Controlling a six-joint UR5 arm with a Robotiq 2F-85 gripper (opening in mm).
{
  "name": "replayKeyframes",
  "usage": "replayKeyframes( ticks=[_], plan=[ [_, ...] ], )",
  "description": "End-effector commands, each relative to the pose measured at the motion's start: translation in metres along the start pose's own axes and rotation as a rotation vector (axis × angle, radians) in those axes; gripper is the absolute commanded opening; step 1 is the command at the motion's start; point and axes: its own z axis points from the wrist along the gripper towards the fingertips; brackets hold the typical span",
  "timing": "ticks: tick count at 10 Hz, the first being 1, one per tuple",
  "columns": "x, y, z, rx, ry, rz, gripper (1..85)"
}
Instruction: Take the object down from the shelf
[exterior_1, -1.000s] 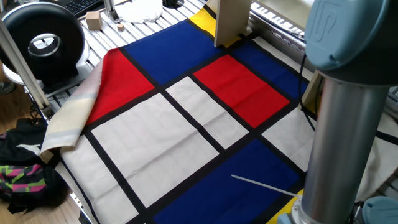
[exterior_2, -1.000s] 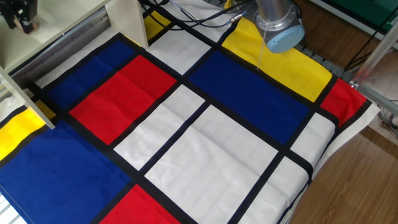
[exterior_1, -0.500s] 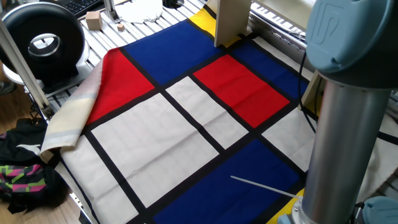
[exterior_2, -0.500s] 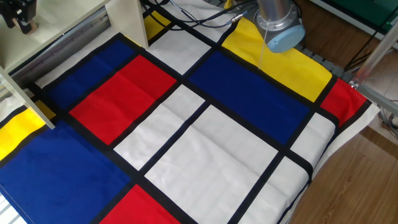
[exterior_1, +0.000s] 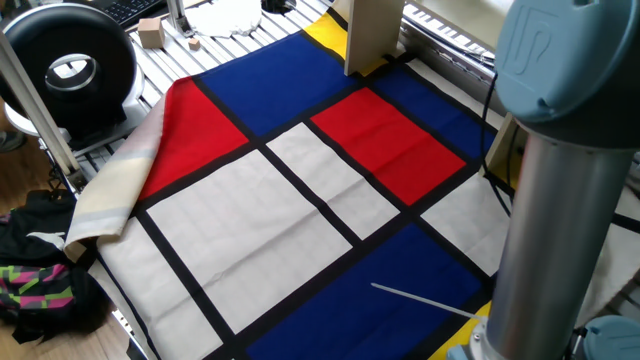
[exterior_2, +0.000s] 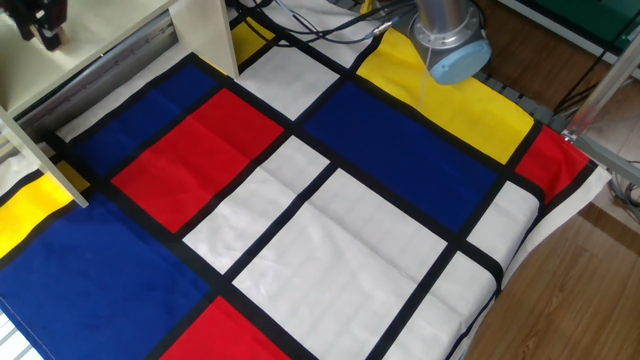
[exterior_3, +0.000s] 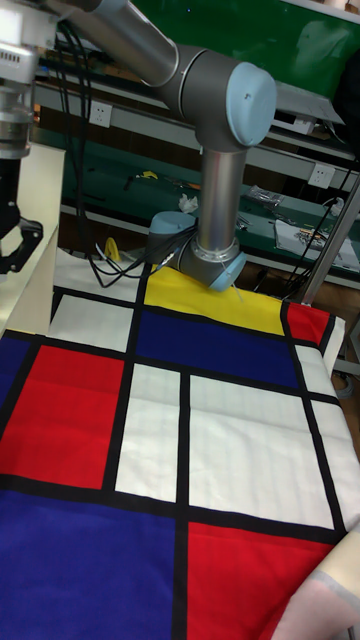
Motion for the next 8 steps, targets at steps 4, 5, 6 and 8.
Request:
replayKeyframes(
  ticks=[4, 5, 6, 8],
  plan=[
    [0.004, 0.04, -0.01, -0.026, -0.038, 0.09, 1.3],
    [0.004, 0.048, -0.008, -0.021, -0.041, 0.106, 1.3],
    [0.004, 0.057, -0.005, -0.021, -0.046, 0.126, 1.3],
    [0.006, 0.072, 0.003, 0.0, -0.057, 0.149, 1.3]
  ],
)
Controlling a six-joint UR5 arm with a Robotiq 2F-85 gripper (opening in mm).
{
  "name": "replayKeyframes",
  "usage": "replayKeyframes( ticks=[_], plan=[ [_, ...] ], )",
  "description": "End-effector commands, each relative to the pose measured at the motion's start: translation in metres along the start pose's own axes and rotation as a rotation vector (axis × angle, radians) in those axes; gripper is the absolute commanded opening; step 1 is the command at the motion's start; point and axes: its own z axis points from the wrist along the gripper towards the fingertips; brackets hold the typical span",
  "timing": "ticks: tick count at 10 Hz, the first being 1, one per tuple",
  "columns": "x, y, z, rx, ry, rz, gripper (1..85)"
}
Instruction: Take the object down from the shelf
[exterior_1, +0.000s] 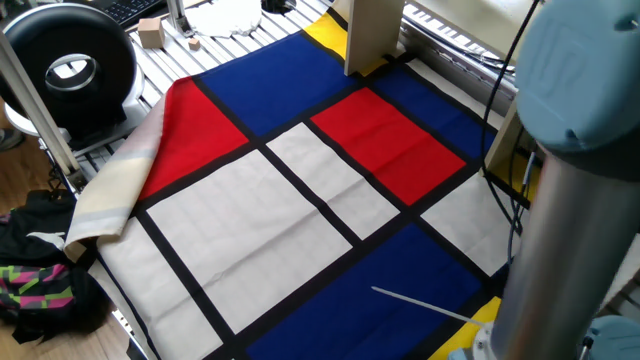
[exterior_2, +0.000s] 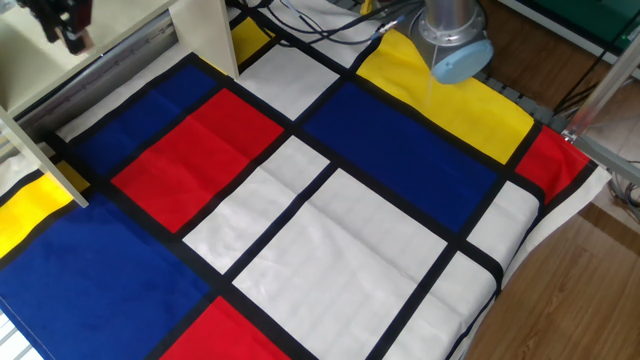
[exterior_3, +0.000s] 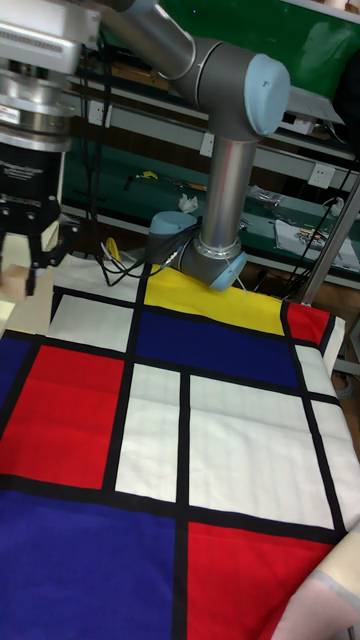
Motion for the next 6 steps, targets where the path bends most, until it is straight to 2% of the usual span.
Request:
replayKeyframes(
  ticks=[1, 6],
  plan=[
    [0.004, 0.023, 0.008, 0.012, -0.024, 0.04, 1.3],
    [0.018, 0.058, 0.029, 0.011, -0.029, 0.088, 1.3]
  ],
)
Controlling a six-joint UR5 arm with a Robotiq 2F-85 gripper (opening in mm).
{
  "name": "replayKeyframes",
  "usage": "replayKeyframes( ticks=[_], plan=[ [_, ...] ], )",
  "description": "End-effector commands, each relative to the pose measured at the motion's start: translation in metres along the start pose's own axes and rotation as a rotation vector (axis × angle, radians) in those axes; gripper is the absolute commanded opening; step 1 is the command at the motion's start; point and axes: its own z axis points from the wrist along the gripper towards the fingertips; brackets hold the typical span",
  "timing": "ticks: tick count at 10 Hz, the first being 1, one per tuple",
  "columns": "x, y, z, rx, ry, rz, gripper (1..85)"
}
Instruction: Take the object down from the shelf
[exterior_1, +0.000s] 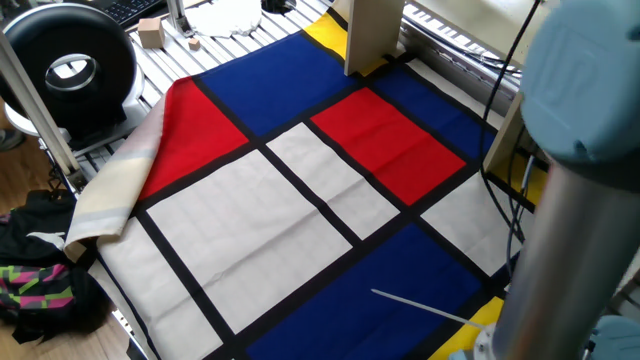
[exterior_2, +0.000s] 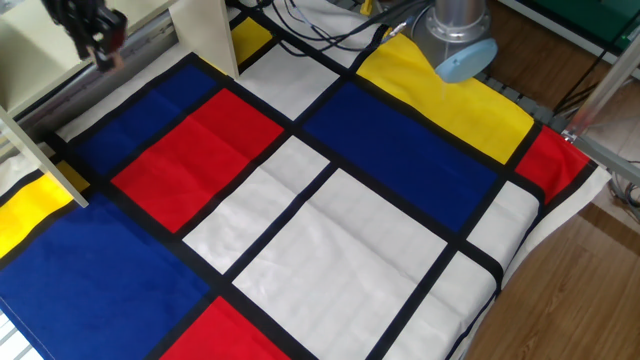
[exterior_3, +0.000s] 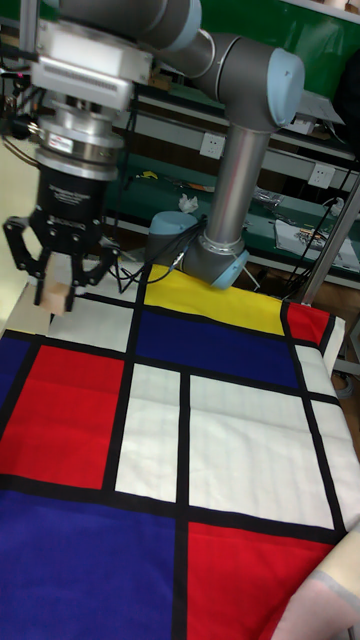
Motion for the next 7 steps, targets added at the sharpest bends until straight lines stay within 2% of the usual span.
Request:
replayKeyframes(
  ticks=[1, 2, 5, 7],
  plan=[
    [0.01, 0.024, 0.011, -0.013, -0.013, 0.031, 1.3],
    [0.011, 0.027, 0.013, -0.014, -0.01, 0.031, 1.3],
    [0.012, 0.037, 0.029, 0.004, -0.036, 0.028, 1.3],
    [0.014, 0.034, 0.03, 0.014, -0.028, 0.024, 1.3]
  ],
)
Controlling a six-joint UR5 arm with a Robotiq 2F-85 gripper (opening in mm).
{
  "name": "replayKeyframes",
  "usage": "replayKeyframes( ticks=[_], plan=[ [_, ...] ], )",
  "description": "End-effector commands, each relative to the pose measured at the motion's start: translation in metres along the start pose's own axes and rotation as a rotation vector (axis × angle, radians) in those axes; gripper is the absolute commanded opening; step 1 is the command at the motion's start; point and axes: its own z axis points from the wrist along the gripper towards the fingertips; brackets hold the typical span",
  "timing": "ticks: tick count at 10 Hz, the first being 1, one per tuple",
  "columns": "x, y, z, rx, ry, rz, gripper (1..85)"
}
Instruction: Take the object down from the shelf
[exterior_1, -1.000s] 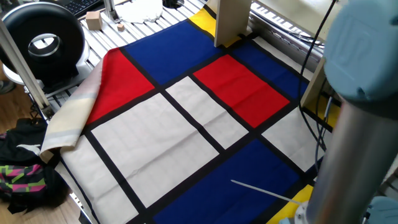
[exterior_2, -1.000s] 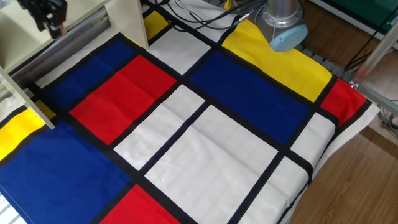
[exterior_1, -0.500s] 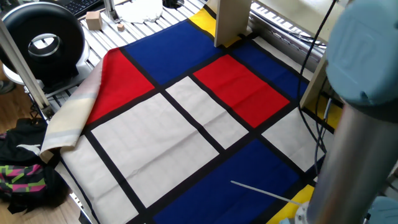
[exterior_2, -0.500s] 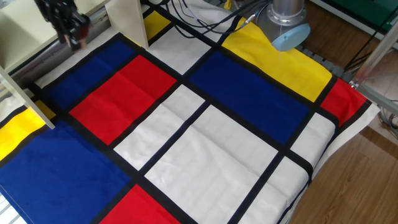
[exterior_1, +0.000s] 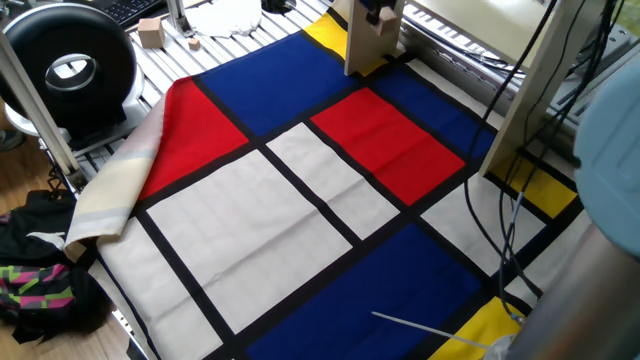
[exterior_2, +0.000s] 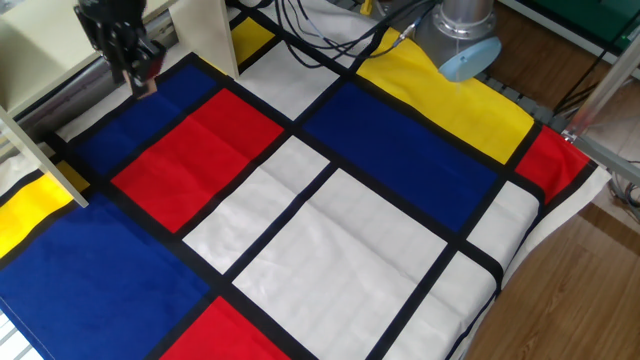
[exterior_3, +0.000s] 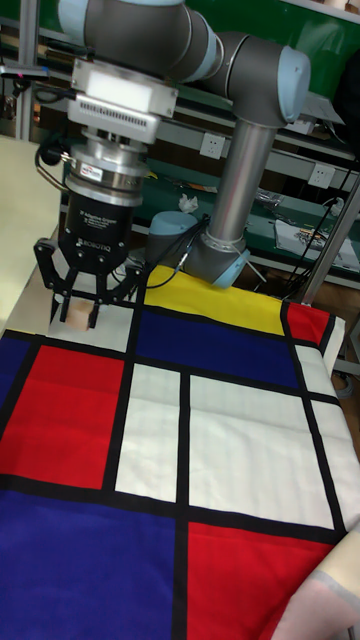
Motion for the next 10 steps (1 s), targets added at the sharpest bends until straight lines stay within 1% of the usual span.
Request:
replayKeyframes(
  ticks=[1, 2, 3, 4, 5, 6, 7, 8, 10],
  plan=[
    [0.002, 0.001, 0.005, 0.018, -0.006, -0.008, 1.0],
    [0.008, 0.001, 0.005, 0.017, 0.017, -0.028, 1.0],
    [0.014, 0.007, 0.005, -0.005, 0.04, -0.052, 1.0],
    [0.022, 0.01, 0.004, -0.018, 0.067, -0.085, 1.0],
    [0.024, 0.018, 0.004, -0.05, 0.076, -0.105, 1.0],
    [0.025, 0.026, 0.003, -0.083, 0.075, -0.12, 1.0],
    [0.021, 0.031, 0.003, -0.103, 0.059, -0.124, 1.0],
    [0.014, 0.035, 0.003, -0.115, 0.031, -0.117, 1.0],
    [0.016, 0.036, 0.003, -0.118, 0.04, -0.108, 1.0]
  ],
)
